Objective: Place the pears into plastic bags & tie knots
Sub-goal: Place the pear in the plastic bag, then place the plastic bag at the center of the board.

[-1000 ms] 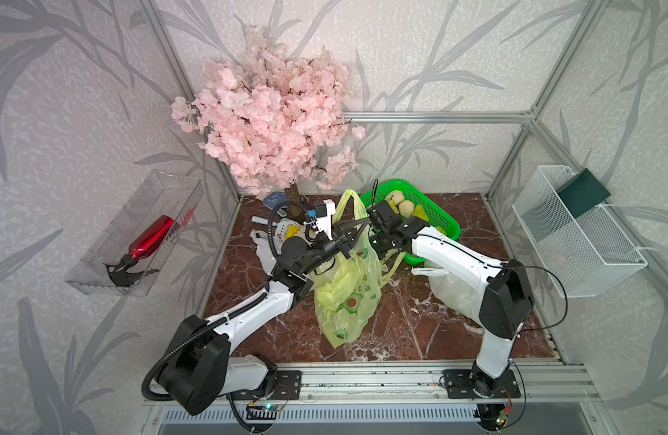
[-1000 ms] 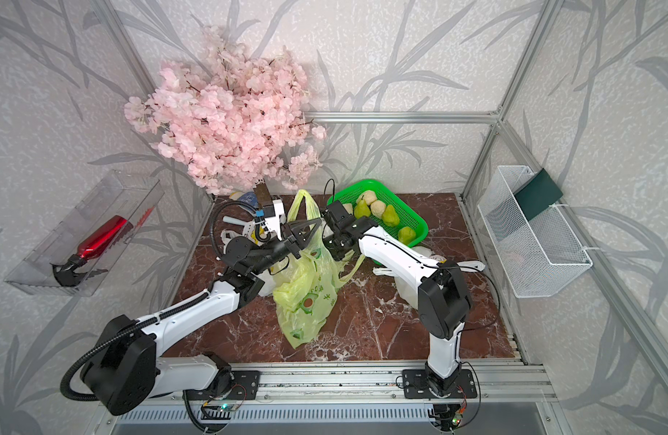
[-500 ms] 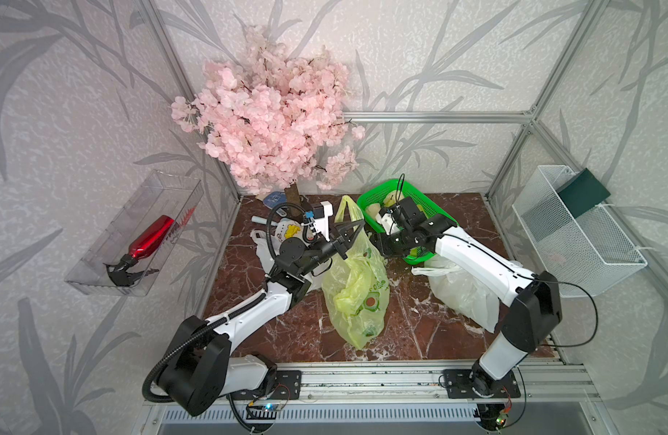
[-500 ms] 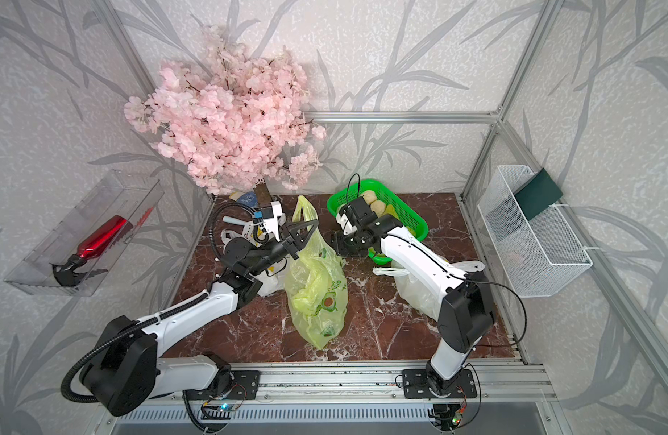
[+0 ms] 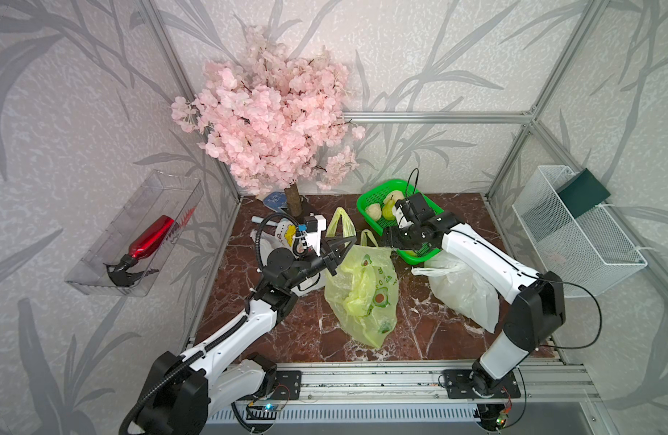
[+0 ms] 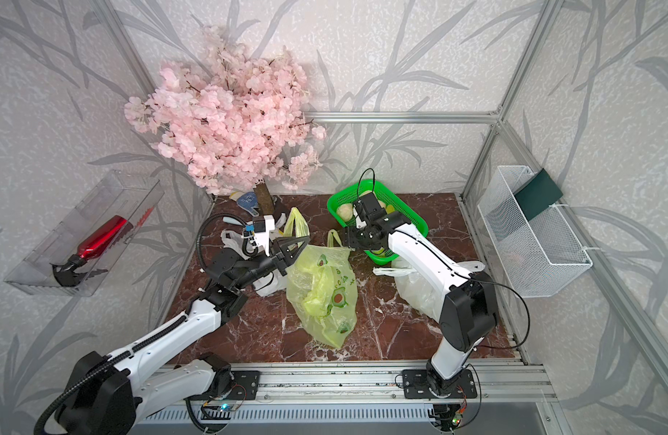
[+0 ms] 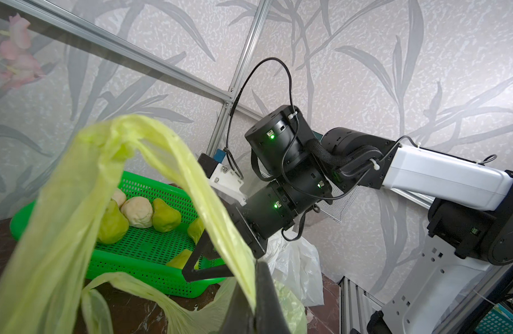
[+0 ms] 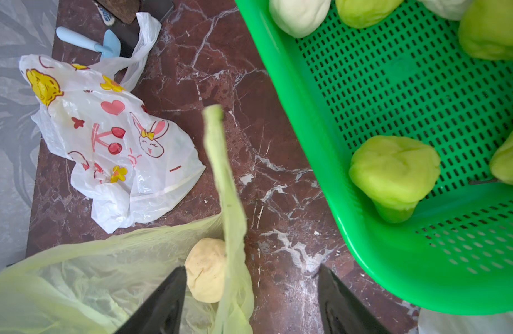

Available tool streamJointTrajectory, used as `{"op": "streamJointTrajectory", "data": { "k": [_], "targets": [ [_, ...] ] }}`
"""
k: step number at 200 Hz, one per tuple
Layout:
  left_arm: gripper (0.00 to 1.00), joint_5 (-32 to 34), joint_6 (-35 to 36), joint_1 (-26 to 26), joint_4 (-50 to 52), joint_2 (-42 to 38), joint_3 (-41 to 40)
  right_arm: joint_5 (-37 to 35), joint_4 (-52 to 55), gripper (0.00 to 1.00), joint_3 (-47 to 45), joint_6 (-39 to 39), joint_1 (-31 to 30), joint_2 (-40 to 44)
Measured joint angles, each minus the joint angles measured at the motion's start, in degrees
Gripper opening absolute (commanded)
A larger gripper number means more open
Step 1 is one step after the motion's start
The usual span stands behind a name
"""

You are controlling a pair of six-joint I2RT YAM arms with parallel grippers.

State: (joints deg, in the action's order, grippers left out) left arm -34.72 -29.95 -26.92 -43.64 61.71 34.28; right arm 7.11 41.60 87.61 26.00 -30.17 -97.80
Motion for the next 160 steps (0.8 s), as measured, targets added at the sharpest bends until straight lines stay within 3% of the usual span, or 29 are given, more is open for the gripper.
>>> {"op": "streamJointTrajectory", "data": {
  "k": [42, 70, 131, 160],
  "targets": [
    [0.0, -0.57, 0.02, 0.31, 1.44, -0.31, 0.0, 0.39, -1.09, 0.68, 0.83, -1.05, 0.17, -6.01],
    [0.0, -1.46, 0.09, 0.74, 2.54, -0.79, 0.0, 2.16, -1.18, 0.65, 6.34, -2.21, 0.17, -11.74],
    [0.0, -3.23, 1.16, 2.73, 6.1, -3.13, 0.11, 3.21, 0.83, 0.0, 15.37, -6.01, 0.17, -19.52],
    [0.0, -5.11, 3.76, 4.87, 13.09, -5.27, 2.93, 2.58, 0.66, 0.0, 17.53, -8.79, 0.17, -16.11]
  ]
}}
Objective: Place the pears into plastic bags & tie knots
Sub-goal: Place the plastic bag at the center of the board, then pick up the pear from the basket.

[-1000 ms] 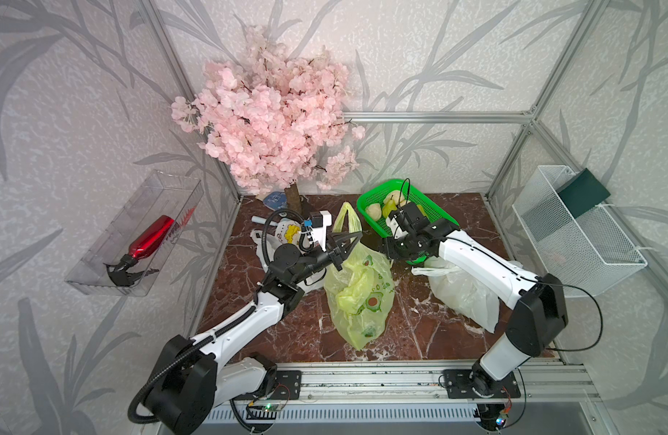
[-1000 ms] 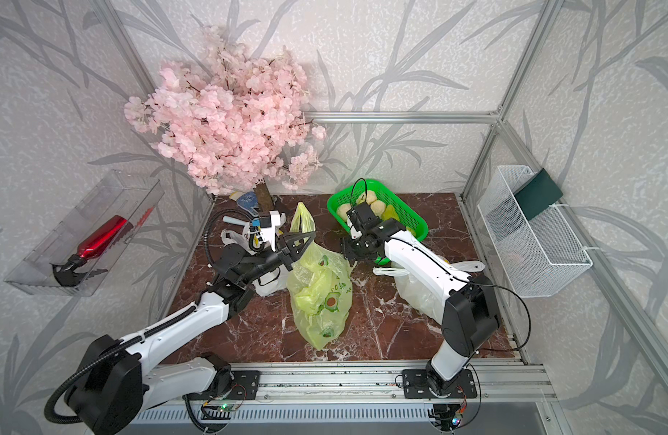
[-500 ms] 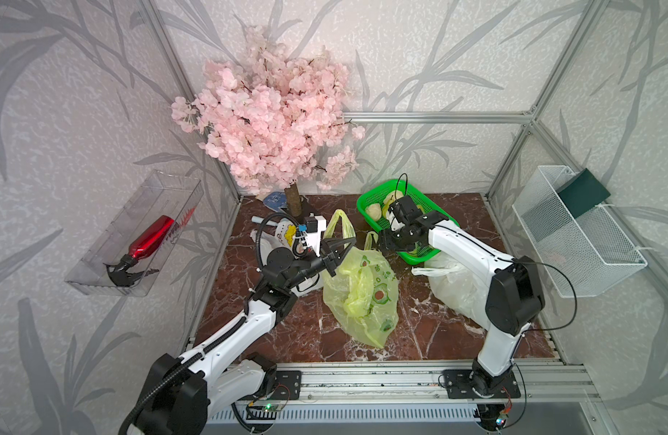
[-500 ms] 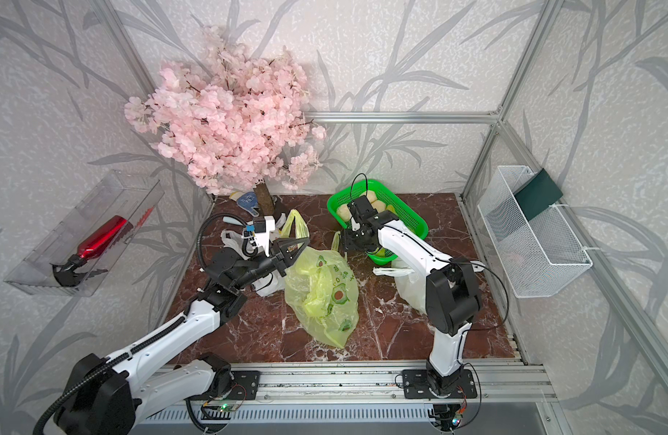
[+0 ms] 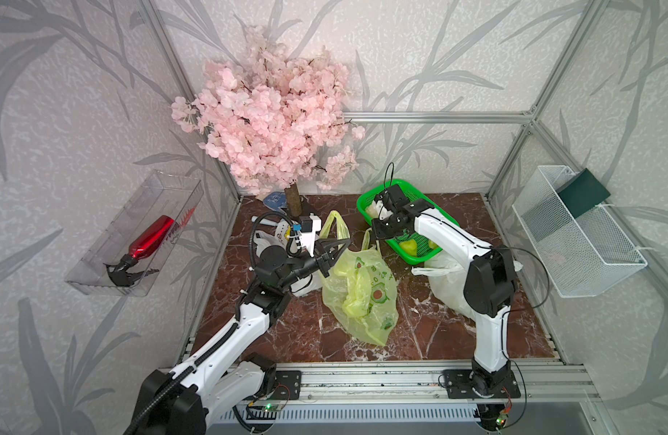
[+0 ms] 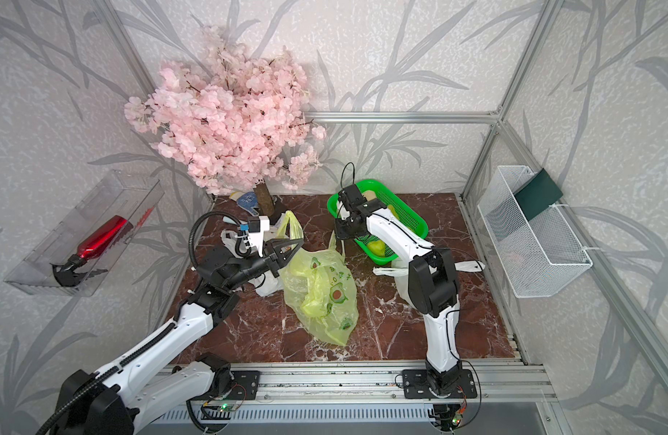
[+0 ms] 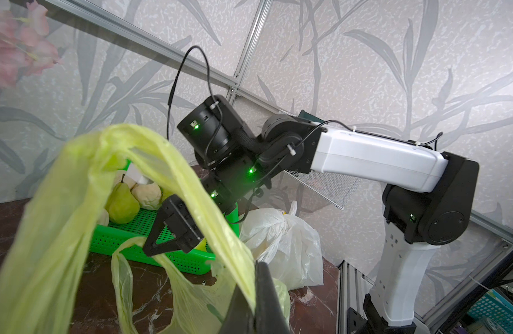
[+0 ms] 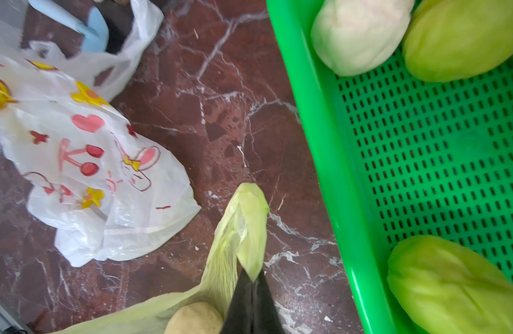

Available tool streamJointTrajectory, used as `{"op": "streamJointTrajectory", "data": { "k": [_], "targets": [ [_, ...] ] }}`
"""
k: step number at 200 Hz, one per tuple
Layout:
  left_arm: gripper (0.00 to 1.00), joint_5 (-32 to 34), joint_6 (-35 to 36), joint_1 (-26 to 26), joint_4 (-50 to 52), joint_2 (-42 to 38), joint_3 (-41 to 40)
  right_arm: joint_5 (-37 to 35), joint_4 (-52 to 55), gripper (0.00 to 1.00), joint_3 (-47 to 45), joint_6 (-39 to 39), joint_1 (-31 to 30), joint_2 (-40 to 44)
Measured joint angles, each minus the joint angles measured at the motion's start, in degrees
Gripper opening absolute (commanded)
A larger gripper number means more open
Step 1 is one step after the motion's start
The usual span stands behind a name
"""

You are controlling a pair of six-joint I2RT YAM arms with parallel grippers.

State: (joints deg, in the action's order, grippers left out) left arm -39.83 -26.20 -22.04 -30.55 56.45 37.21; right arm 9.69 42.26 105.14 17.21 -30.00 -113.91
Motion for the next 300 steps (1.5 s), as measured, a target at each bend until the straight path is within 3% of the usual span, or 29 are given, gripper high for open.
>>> {"op": "streamJointTrajectory", "data": {
  "k": [75, 118, 148, 171, 197, 211, 253, 300],
  "targets": [
    [0.0, -2.29, 12.98, 8.66, 24.28, -2.08, 19.98, -6.95, -9.99, 0.0, -5.75, -1.6, 2.21, 27.91],
    [0.0, 0.15, 18.6, 10.88, 36.24, -1.07, 20.59, -8.13, -12.33, 0.0, -9.4, -1.09, 2.64, 29.22],
    [0.0, 7.67, 21.18, 13.57, 43.06, 1.18, 18.56, -5.9, -13.05, 0.0, -13.97, 0.79, 3.45, 26.51],
    [0.0, 9.25, 21.16, 14.62, 43.74, 2.64, 16.44, -0.59, -13.16, 0.15, -15.91, 2.95, 6.25, 22.86],
    [0.0, 8.0, 19.67, 14.6, 41.29, 2.45, 14.8, 3.17, -12.87, 0.43, -17.16, 4.92, 8.39, 22.27],
    [0.0, 8.0, 19.23, 14.6, 39.98, 2.49, 14.75, 4.35, -13.94, 0.52, -18.51, 6.08, 9.49, 23.85],
    [0.0, 8.24, 17.62, 14.6, 35.04, 2.67, 14.75, 1.09, -14.86, 0.68, -25.53, 8.92, 14.29, 28.41],
    [0.0, 7.02, 16.11, 14.23, 30.08, 5.68, 14.91, -6.25, -13.73, 0.71, -22.75, 8.85, 16.55, 18.27]
  ]
}}
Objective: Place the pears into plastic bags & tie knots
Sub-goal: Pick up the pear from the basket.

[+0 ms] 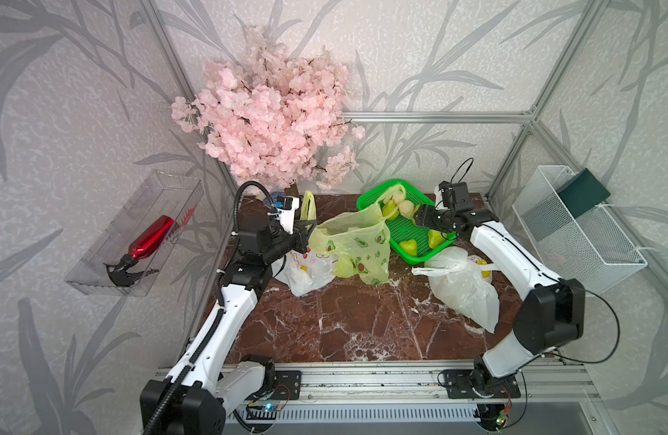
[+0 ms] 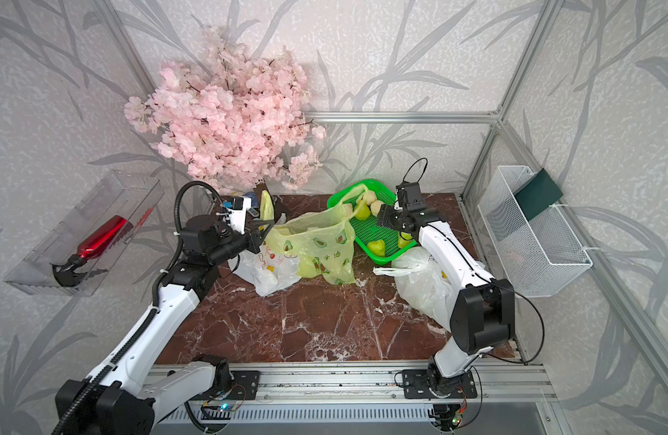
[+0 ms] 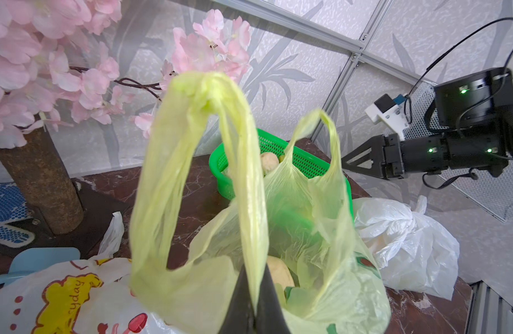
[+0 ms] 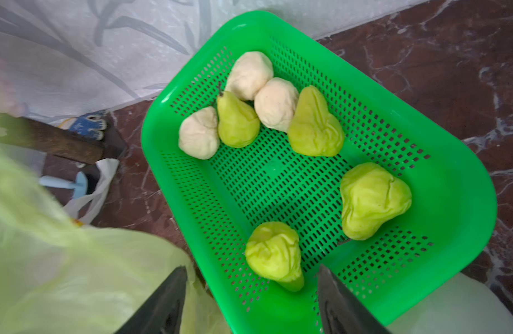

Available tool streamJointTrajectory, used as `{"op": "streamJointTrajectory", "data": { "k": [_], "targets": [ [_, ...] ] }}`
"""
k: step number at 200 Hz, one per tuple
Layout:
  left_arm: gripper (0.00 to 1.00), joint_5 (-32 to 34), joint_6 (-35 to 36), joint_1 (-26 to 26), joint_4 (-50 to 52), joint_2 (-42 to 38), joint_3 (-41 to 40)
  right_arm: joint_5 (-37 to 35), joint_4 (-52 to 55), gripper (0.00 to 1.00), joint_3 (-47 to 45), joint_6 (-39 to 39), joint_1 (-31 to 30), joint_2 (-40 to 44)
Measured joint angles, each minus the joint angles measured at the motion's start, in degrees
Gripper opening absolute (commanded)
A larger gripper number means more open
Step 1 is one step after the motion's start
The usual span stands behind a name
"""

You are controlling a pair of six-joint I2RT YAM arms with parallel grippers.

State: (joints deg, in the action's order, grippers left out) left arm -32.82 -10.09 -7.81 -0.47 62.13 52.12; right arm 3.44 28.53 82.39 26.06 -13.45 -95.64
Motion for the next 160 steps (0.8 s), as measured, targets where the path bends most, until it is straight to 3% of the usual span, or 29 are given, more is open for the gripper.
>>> {"op": "streamJointTrajectory", "data": {
  "k": [41, 74, 160],
  "targets": [
    [0.0, 0.22, -0.04, -0.11, -0.63, 2.91, 0.52, 2.47, 0.52, 0.73, 1.01, -0.5, 0.0, -1.97],
    [0.0, -0.74, -0.72, -0.94, -3.21, 4.87, 0.66, -1.81, 2.34, 0.78, 6.91, -2.69, -2.21, -4.98],
    [0.0, -9.6, 0.5, -4.17, -9.05, 4.72, 6.29, -14.71, 10.29, 0.82, 30.27, -11.04, 0.83, -33.27]
  ]
}}
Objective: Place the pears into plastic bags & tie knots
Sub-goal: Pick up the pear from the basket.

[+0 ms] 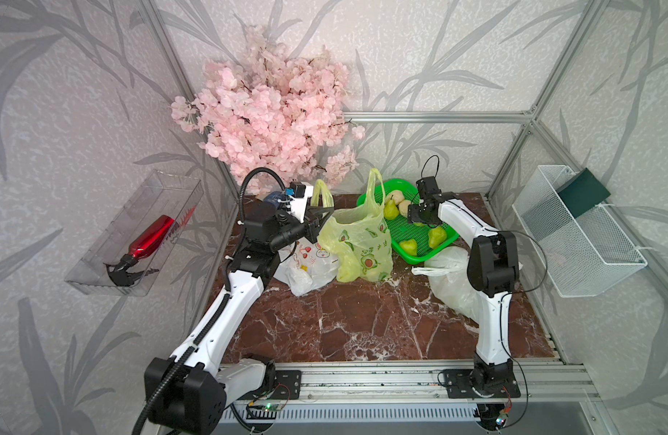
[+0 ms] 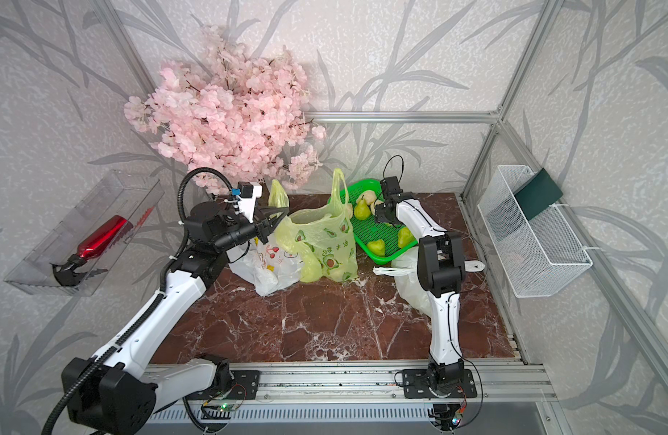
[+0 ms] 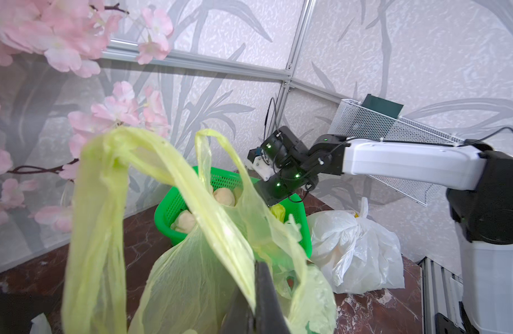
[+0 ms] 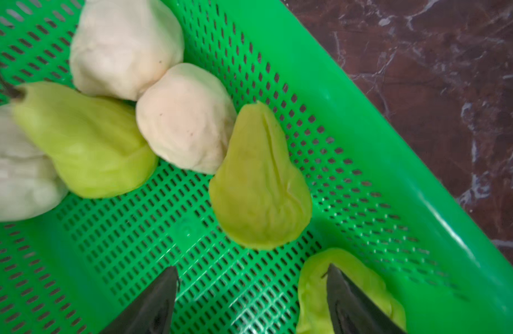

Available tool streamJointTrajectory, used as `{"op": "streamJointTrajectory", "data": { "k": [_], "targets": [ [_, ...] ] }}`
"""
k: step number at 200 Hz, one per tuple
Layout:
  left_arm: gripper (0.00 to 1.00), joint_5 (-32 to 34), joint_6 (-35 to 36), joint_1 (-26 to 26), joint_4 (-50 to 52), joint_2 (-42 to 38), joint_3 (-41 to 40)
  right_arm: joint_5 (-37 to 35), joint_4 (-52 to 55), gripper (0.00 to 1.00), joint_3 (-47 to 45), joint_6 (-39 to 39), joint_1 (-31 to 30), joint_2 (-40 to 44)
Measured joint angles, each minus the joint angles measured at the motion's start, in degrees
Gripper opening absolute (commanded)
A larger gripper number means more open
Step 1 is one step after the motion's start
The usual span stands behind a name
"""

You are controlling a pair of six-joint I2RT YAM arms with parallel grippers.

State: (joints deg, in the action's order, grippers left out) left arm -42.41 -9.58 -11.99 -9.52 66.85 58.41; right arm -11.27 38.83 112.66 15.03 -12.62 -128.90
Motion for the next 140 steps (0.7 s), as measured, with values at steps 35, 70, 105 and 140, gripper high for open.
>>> {"op": "streamJointTrajectory", "data": {
  "k": [35, 70, 105, 140],
  "targets": [
    [0.0, -0.76, -0.02, 0.0, -0.61, 0.0, -0.55, -0.94, 4.15, 0.8, 11.93, -2.03, 0.31, -8.13],
    [0.0, -0.85, 0.46, 0.0, -0.59, -0.02, -0.72, -0.98, 12.7, 0.64, 28.5, -2.91, 0.31, -19.06],
    [0.0, -0.83, 0.85, 0.0, -0.52, -0.02, -1.27, -0.57, 17.2, 0.37, 31.21, -3.3, 0.2, -19.87],
    [0.0, -0.79, 1.11, 0.02, -0.26, -0.02, -1.95, 2.4, 14.93, 0.26, 17.07, -3.37, -0.42, -11.02]
  ]
}}
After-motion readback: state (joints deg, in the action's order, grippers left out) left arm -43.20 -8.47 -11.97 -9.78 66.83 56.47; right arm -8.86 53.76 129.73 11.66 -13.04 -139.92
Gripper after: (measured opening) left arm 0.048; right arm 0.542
